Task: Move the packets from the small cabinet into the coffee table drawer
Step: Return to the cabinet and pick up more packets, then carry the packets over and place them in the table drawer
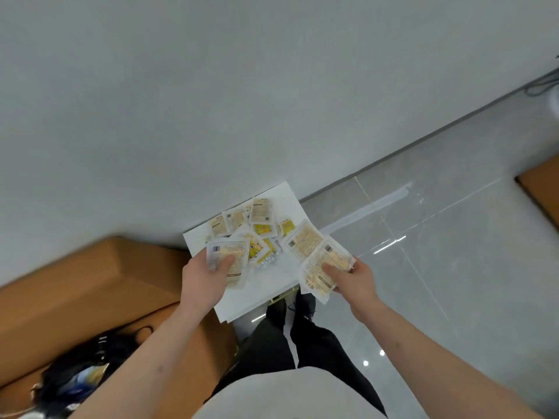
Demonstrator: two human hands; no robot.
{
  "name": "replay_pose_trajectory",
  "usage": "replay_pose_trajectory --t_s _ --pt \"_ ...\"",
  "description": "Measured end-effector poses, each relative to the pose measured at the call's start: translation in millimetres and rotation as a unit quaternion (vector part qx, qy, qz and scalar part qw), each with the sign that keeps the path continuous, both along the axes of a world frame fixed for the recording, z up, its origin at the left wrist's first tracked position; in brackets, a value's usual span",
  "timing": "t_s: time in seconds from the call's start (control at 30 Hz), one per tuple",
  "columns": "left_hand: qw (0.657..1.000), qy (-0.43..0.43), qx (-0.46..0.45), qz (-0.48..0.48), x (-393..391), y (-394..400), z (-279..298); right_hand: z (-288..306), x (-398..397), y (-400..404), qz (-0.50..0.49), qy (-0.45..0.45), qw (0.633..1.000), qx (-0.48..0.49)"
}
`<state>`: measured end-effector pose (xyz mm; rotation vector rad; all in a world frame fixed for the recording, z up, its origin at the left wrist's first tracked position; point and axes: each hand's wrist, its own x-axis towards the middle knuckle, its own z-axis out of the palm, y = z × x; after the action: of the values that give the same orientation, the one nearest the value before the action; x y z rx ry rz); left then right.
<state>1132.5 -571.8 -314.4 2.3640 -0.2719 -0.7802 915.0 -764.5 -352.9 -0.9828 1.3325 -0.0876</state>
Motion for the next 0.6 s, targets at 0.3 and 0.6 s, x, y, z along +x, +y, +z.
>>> replay_pose_trajectory --t_s 0.3,0.6 --pt "0.994 0.011 -0.049 -0.098 -18.4 8.6 40.1 69.2 -56.8 61.6 -0.071 0.003 0.997 -0.043" --pt "0.975 -0.018 -0.063 -0.211 -60.3 4.3 85.0 110.5 -120.8 110.6 -0.179 -0.036 0.981 -0.073"
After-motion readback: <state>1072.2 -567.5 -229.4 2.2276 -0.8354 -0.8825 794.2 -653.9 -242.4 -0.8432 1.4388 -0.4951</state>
